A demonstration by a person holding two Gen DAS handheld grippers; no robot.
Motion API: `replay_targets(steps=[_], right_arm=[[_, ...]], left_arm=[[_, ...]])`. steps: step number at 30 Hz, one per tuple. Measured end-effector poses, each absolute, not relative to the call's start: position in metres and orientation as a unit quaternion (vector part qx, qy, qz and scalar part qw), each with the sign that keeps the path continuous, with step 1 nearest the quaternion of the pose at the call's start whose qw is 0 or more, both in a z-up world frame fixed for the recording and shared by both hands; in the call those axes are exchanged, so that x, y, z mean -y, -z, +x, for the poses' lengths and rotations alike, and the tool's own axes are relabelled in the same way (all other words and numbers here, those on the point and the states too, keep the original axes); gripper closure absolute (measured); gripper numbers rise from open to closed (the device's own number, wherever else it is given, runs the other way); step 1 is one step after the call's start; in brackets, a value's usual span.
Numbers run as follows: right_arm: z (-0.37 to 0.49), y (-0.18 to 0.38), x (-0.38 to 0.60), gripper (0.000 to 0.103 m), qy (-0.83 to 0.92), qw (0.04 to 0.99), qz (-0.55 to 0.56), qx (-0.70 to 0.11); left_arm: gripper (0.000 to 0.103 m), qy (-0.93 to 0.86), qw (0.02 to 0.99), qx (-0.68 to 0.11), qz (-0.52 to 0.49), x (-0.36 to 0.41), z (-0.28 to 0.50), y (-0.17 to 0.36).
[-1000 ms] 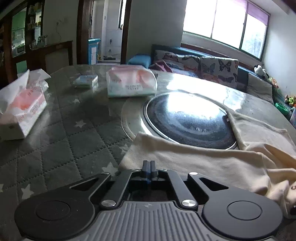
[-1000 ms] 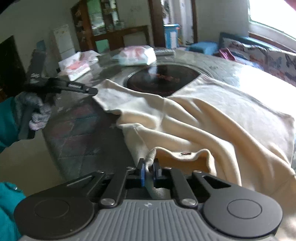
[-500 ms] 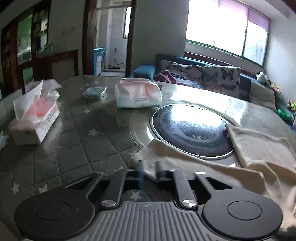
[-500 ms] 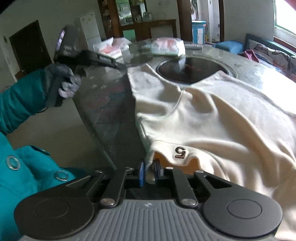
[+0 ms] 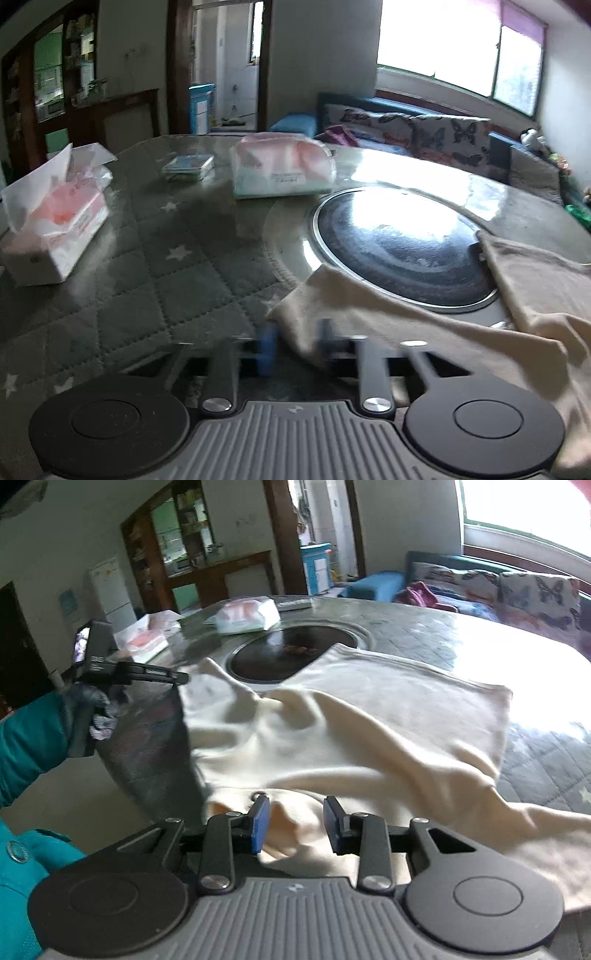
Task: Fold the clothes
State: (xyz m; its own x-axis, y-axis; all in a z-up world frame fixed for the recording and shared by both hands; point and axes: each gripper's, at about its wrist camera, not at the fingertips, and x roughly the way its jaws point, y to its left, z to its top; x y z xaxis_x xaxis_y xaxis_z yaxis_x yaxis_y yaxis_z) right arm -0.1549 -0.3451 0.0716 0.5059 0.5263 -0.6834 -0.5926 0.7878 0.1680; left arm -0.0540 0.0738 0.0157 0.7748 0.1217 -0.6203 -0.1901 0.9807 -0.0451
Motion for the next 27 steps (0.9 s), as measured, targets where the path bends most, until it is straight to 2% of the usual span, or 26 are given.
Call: replay_targets(steps=[13, 15, 16, 19, 25, 27], right_arm=[[-0.158, -0.041, 0.331, 0.074, -0.307, 0.859, -0.102, -0.397], [-0.16, -0.04, 0.329, 0.08, -0.303, 0.861, -0.111, -0.394], [-0.161, -0.04, 0.328, 0.089, -0.3, 0.862, -0.115, -0.393], [-0.163, -0.042, 0.328, 0.095, -0.301, 0.86, -0.123, -0.393], [-0.173, -0.057, 0.33, 0.095, -0.341, 0.844, -0.135, -0.392], [-0.172, -0.059, 0.332, 0.092, -0.345, 0.839, -0.133, -0.399]], left_arm=[[0.099, -0.129, 0.944, -0.299, -0.055, -0.082, -0.085, -0.028], [0.099, -0.132, 0.944, -0.298, -0.052, -0.083, -0.086, -0.03], [0.099, -0.133, 0.944, -0.298, -0.051, -0.083, -0.087, -0.031], [0.099, -0.138, 0.938, -0.314, -0.054, -0.085, -0.083, -0.025], [0.094, -0.126, 0.934, -0.33, -0.053, -0.077, -0.081, -0.025], [0.092, -0.116, 0.937, -0.324, -0.054, -0.071, -0.082, -0.032]])
